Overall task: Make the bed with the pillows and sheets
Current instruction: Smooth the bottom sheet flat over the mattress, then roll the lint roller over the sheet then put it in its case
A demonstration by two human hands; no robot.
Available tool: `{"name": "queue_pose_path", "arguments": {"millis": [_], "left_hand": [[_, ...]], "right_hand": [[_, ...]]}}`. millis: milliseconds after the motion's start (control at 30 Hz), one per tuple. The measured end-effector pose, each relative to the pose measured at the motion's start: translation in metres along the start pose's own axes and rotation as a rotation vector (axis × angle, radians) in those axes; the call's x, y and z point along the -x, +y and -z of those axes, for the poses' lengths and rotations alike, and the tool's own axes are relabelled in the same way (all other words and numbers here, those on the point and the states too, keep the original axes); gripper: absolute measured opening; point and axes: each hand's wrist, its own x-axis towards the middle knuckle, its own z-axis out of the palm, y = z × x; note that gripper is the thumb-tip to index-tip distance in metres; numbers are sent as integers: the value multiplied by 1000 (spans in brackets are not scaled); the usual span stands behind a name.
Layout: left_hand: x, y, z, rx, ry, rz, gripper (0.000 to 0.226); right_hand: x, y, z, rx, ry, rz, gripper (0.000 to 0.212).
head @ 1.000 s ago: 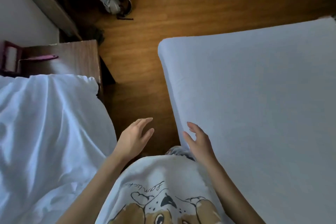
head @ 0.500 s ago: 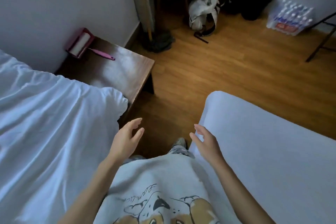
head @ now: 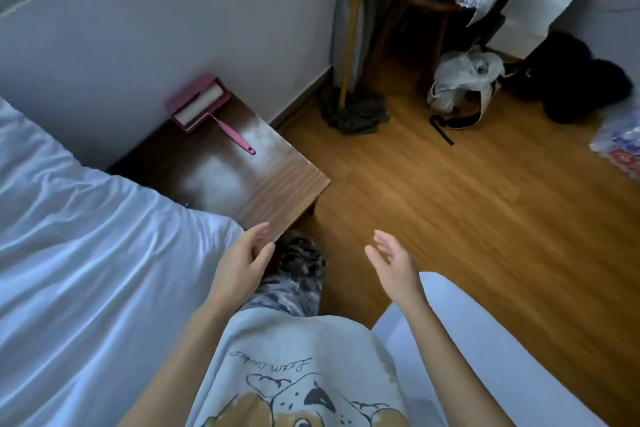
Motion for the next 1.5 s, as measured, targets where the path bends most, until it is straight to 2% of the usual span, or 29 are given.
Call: {"name": "queue_pose_path", "arguments": {"millis": [267,433,533,667,767,867,1000,1100,1200,1267,1333,1367,1433,1500], "left_hand": [[-137,2,56,178,161,149,31],[-190,-4,93,124,220,276,31],[-228,-19,110,9,235,319,34],[-294,-39,134,-262,214,248,39],[-351,-60,152,-404,219,188,42],[-403,-87,161,-496,228,209,44],[-452,-127,165,-569,120,250,60],[-473,-150,168,-535,42,325,65],[-481,-158,172,-496,-35,335,77],[-481,-156,173,-355,-147,389,92],[-477,-154,171,-199,-166,420,103],[-475,-152,169,-130,-168,441,100],[-472,-148,164,-22,-175,494,95],[-472,-148,162,55,-186,526,104]], "right_hand": [[-114,-107,-42,217,-175,87,46],[-183,-163,-82,361,-306,143,46],[-236,-184,-121,440,-336,197,47],[-295,-207,-178,516,-367,196,53],[-322,-214,-218,566,-344,255,56],[-352,-210,-260,613,-300,347,59],[-384,-201,-305,726,-313,456,65],[-404,-195,-323,831,-281,524,57],[-416,-193,-332,851,-198,614,27],[-421,-192,-333,833,-219,610,11],[-425,-193,-330,774,-296,519,14],[-426,-193,-328,765,-333,481,18],[-426,-194,-321,744,-343,481,23],[-424,-196,-317,728,-351,495,22]]}}
